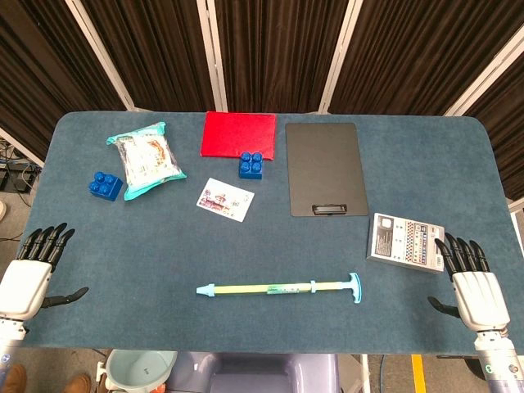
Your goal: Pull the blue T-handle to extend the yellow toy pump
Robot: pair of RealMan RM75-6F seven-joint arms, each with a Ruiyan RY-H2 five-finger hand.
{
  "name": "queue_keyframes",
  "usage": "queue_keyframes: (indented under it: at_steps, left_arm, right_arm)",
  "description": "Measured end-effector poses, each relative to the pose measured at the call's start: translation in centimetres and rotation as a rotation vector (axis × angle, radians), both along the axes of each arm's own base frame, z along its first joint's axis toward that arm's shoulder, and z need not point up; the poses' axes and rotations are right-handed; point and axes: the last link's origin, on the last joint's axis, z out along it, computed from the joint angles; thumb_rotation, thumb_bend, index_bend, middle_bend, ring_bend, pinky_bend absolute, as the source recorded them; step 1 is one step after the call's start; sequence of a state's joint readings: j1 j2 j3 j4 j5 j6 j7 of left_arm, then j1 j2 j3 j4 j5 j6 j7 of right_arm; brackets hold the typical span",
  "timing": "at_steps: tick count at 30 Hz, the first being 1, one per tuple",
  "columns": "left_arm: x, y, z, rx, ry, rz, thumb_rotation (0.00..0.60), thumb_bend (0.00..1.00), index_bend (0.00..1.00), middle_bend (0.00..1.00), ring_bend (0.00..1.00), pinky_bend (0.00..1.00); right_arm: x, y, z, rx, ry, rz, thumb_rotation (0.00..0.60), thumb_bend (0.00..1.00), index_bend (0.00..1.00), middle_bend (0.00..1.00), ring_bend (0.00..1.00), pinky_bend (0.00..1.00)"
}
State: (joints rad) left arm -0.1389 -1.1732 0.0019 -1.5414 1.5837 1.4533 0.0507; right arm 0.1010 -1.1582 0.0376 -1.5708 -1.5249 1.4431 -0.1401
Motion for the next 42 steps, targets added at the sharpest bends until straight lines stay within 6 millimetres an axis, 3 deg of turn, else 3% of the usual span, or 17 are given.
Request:
queue_keyframes:
  at_steps: [8,16,29,42]
  left_arm:
    - [0.2,0.2,-0.5,-0.007,0.003,-0.008,0.600,0.05,0.05,0.03,0.00,0.00]
    - [1.5,1.2,-3.7,-0.023,0.002,-0.093,0.600,0.10,0.35,0.06,0.00,0.00]
    - [6.2,3.3,-12.3,-0.144,-0.049,-0.267,0.600,0.16,0.42,0.06,0.00,0.00]
    - [9.9,3.3,-18.6,-0.313,-0.140,-0.329,0.600,0.16,0.42,0.06,0.00,0.00]
  right_arm:
    - [-0.2,-0.1,-0.3,0.008,0.013,-0.015,0.600,0.02,0.00,0.00,0.00,0.00]
    - [-0.1,-0.2,-0.6,0.016,0.011,-0.019,0.600,0.02,0.00,0.00,0.00,0.00]
    - [-0.1,-0.4,-0.1,0.024,-0.019,-0.025,0.600,0.02,0.00,0.00,0.00,0.00]
    - [-0.1,-0.8,0.9,0.009,-0.056,-0.025,0.600,0.02,0.00,0.00,0.00,0.00]
